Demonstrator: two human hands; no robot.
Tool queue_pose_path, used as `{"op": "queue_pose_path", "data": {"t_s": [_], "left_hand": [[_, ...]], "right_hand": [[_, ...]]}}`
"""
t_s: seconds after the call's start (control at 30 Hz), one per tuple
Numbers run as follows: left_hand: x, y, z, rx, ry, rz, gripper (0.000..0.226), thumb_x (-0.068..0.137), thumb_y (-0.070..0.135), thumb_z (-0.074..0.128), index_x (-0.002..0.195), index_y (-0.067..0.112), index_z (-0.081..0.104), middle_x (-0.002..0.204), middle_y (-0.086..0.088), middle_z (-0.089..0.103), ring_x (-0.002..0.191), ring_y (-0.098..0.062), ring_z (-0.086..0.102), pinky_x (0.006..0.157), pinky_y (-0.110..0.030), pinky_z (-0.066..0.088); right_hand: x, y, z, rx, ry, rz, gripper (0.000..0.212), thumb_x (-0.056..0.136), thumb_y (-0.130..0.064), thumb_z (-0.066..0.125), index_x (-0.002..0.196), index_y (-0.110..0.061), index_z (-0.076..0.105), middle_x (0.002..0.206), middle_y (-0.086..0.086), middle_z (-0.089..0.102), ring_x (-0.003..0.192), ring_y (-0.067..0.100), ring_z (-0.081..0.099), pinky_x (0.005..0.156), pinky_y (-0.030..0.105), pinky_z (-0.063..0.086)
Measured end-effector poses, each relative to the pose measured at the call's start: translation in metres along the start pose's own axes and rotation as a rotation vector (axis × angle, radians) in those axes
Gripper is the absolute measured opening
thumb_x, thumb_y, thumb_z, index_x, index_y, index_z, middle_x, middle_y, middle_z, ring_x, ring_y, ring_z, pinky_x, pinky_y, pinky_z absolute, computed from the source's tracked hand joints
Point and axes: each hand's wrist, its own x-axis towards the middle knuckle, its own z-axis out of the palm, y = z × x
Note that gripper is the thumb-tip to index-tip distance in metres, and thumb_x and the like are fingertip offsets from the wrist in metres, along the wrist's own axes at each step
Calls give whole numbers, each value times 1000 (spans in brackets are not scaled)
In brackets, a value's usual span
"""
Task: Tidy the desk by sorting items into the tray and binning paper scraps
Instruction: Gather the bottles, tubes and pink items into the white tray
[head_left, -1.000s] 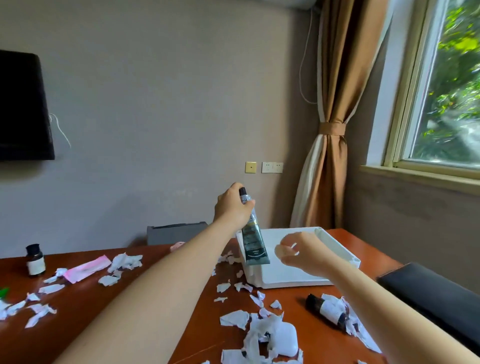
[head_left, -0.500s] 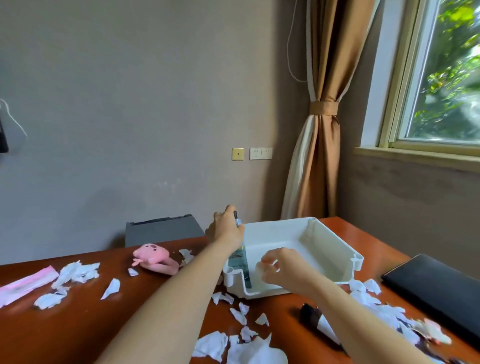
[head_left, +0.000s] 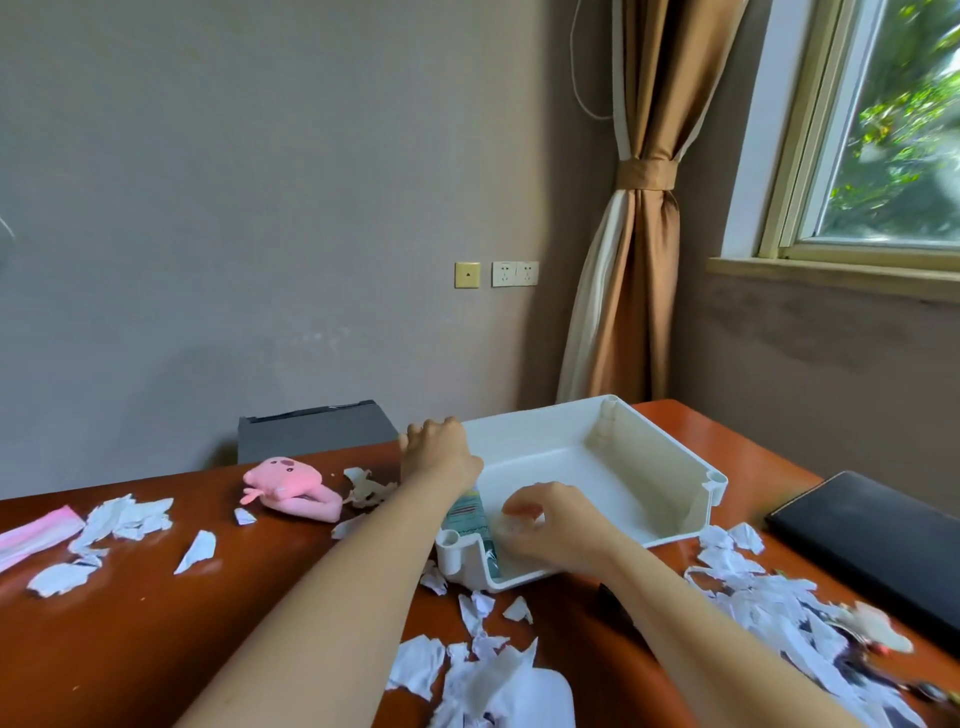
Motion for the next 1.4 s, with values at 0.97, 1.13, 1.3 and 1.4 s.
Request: {"op": "queue_pose_path", "data": {"t_s": [0.97, 1.13, 1.3, 1.4], "left_hand": [[27, -7, 11, 141, -1, 137, 30, 84, 17, 55, 114, 11, 57, 120, -10, 55, 113, -29, 52, 96, -36, 33], [32, -8, 13, 133, -43, 175, 28, 83, 18, 56, 111, 14, 59, 118, -6, 60, 112, -26, 54, 96, -36, 33], [34, -9, 13, 125, -93, 206, 23, 85, 23, 56, 106, 14, 60, 114, -5, 63, 108, -26, 56, 100, -38, 31], [31, -9, 9, 61, -83, 188, 22, 87, 21, 54, 106, 13, 62, 114, -5, 64, 108, -26, 56, 98, -37, 33]], "right_hand": [[10, -7, 8, 107, -33, 30, 18, 78, -25, 66, 95, -16, 68, 90, -5, 63, 83, 10, 55, 62, 8, 38], [12, -6, 8, 129, -47, 39, 14, 79, -24, 65, 92, -18, 68, 88, -6, 61, 78, 7, 54, 61, 8, 39], [18, -4, 8, 132, -64, 71, 11, 79, -25, 63, 88, -22, 67, 87, -7, 62, 76, 5, 54, 59, 12, 39], [20, -6, 5, 131, -78, 83, 12, 81, -23, 61, 92, -21, 67, 86, -9, 60, 78, 6, 54, 59, 12, 38]]}}
